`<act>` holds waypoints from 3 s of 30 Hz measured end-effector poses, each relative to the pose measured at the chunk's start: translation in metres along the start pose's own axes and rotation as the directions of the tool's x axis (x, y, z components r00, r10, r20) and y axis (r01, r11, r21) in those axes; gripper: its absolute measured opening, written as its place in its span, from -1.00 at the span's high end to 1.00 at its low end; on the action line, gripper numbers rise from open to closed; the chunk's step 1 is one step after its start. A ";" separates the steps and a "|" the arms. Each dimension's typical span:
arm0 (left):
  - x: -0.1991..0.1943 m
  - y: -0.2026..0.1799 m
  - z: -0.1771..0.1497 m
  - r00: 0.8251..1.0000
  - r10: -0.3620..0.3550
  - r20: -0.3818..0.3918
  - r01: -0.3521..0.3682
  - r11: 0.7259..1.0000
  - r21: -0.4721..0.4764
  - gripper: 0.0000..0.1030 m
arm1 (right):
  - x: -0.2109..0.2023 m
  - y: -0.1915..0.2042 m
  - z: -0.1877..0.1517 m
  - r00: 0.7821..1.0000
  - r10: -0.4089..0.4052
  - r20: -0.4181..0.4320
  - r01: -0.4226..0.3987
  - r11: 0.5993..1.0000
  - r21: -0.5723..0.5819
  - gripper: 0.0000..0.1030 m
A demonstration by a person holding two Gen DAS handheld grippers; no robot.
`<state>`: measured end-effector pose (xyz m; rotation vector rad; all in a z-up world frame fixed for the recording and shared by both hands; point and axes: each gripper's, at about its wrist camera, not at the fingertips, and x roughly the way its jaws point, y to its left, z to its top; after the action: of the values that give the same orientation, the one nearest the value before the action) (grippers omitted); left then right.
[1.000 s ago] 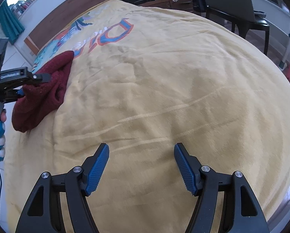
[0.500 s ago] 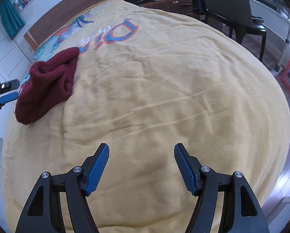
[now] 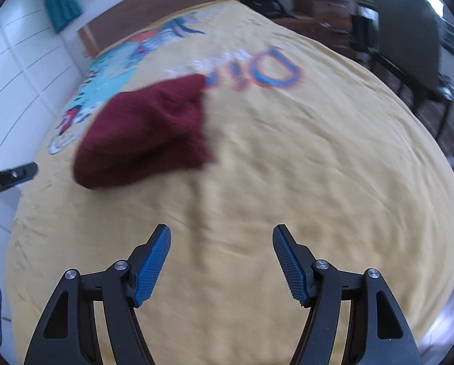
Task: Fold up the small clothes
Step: 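Move both open grippers to the edges of the folded red sweater, then close both grippers on the sweater edges and squeeze it together, then open both grippers to release the squared sweater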
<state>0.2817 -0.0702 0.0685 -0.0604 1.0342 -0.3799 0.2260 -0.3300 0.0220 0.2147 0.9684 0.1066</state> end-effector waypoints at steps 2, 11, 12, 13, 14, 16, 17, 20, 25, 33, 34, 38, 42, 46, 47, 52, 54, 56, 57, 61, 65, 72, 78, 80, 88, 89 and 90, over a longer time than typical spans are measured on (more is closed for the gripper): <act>-0.006 0.015 -0.001 1.000 0.023 0.008 -0.023 1.000 -0.005 -0.18 | 0.007 0.025 0.019 0.999 0.034 0.009 -0.034 0.998 -0.044 -0.38; 0.011 0.054 0.013 0.998 0.067 0.008 -0.066 0.996 -0.053 -0.18 | 0.057 0.087 0.090 0.993 0.114 0.015 -0.110 0.980 -0.168 -0.38; 0.016 0.053 0.015 0.998 0.067 0.004 -0.066 0.996 -0.054 -0.18 | 0.063 0.087 0.094 0.993 0.119 0.013 -0.116 0.979 -0.169 -0.38; 0.022 0.052 0.017 0.998 0.062 -0.001 -0.062 0.997 -0.052 -0.18 | 0.075 0.087 0.101 0.992 0.122 0.006 -0.120 0.978 -0.171 -0.38; 0.030 0.047 0.021 0.998 0.055 -0.007 -0.055 0.997 -0.046 -0.18 | 0.083 0.085 0.104 0.992 0.123 -0.001 -0.121 0.978 -0.172 -0.38; 0.042 0.041 0.027 0.999 0.040 -0.010 -0.040 0.999 -0.031 -0.18 | 0.102 0.079 0.110 0.992 0.126 -0.023 -0.128 0.978 -0.163 -0.38; 0.049 0.033 0.032 1.000 0.025 -0.008 -0.025 1.000 -0.019 -0.18 | 0.110 0.073 0.112 0.992 0.125 -0.033 -0.129 0.979 -0.156 -0.38; 0.069 0.017 0.046 1.000 -0.008 -0.009 0.008 1.000 0.014 -0.18 | 0.132 0.052 0.115 0.990 0.131 -0.060 -0.137 0.983 -0.123 -0.38; 0.107 -0.006 0.064 0.999 -0.033 -0.034 0.035 0.998 0.056 -0.18 | 0.142 0.021 0.117 0.984 0.171 -0.052 -0.175 0.981 -0.087 -0.37; 0.136 -0.021 0.064 0.998 -0.025 -0.056 0.029 0.997 0.077 -0.27 | 0.150 -0.008 0.108 0.974 0.221 -0.048 -0.223 0.974 -0.033 -0.38; 0.137 -0.021 0.060 0.998 -0.022 -0.052 0.026 0.997 0.079 -0.28 | 0.151 -0.008 0.104 0.973 0.227 -0.047 -0.228 0.973 -0.030 -0.39; 0.135 -0.016 0.049 0.998 -0.034 -0.048 0.037 0.997 0.065 -0.35 | 0.148 -0.011 0.104 0.966 0.252 -0.063 -0.254 0.967 -0.013 -0.39; 0.123 -0.006 0.055 0.997 -0.066 -0.034 0.067 0.997 0.032 -0.38 | 0.128 -0.008 0.118 0.956 0.289 -0.043 -0.289 0.957 0.000 -0.38; 0.109 0.007 0.058 0.995 -0.098 -0.004 0.098 0.995 -0.019 -0.40 | 0.111 0.000 0.129 0.965 0.264 -0.007 -0.264 0.964 -0.031 -0.38; 0.106 0.009 0.059 0.995 -0.099 0.004 0.099 0.995 -0.026 -0.40 | 0.111 0.000 0.131 0.968 0.249 -0.006 -0.249 0.968 -0.034 -0.38; 0.099 0.028 0.068 0.997 -0.074 0.034 0.076 0.995 -0.065 -0.40 | 0.124 0.001 0.139 0.982 0.191 -0.016 -0.191 0.981 -0.031 -0.38; 0.102 0.038 0.070 0.998 -0.062 0.033 0.064 0.994 -0.083 -0.40 | 0.128 -0.004 0.141 0.987 0.159 -0.008 -0.159 0.987 -0.004 -0.38; 0.105 0.045 0.072 0.997 -0.072 0.032 0.075 0.991 -0.107 -0.40 | 0.135 -0.011 0.142 0.989 0.145 -0.019 -0.145 0.989 0.022 -0.39; 0.107 0.048 0.073 0.996 -0.082 0.032 0.085 0.989 -0.119 -0.41 | 0.139 -0.015 0.142 0.989 0.144 -0.032 -0.143 0.989 0.032 -0.39; 0.119 0.059 0.076 0.990 -0.138 0.029 0.141 0.974 -0.179 -0.52 | 0.164 -0.025 0.138 0.972 0.208 -0.110 -0.200 0.977 0.073 -0.44; 0.130 0.061 0.079 0.977 -0.211 0.016 0.210 0.955 -0.208 -0.56 | 0.180 -0.034 0.136 0.947 0.277 -0.162 -0.262 0.959 0.113 -0.48; 0.152 0.069 0.073 0.952 -0.303 -0.041 0.281 0.920 -0.274 -0.70 | 0.198 -0.036 0.132 0.894 0.386 -0.227 -0.368 0.922 0.120 -0.11; 0.145 0.074 0.080 0.947 -0.321 -0.018 0.304 0.912 -0.275 -0.20 | 0.190 -0.027 0.137 0.895 0.393 -0.212 -0.382 0.920 0.090 0.20; 0.135 0.081 0.079 0.937 -0.348 0.022 0.339 0.894 -0.291 -0.05 | 0.182 -0.023 0.138 0.895 0.404 -0.188 -0.396 0.915 0.081 0.26; 0.075 0.113 0.081 0.916 -0.377 0.136 0.401 0.874 -0.275 0.11 | 0.139 0.024 0.163 0.868 0.491 -0.078 -0.492 0.870 -0.004 0.32; 0.065 0.123 0.082 0.918 -0.369 0.146 0.396 0.877 -0.272 0.11 | 0.139 0.030 0.163 0.865 0.496 -0.079 -0.498 0.867 -0.015 0.32; 0.056 0.133 0.081 0.923 -0.354 0.152 0.384 0.882 -0.273 0.11 | 0.140 0.038 0.163 0.862 0.500 -0.082 -0.503 0.864 -0.020 0.32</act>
<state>0.4126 0.0247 0.0335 -0.5517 0.9740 -0.5593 0.4401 -0.2891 0.0068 0.4264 0.9645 0.6199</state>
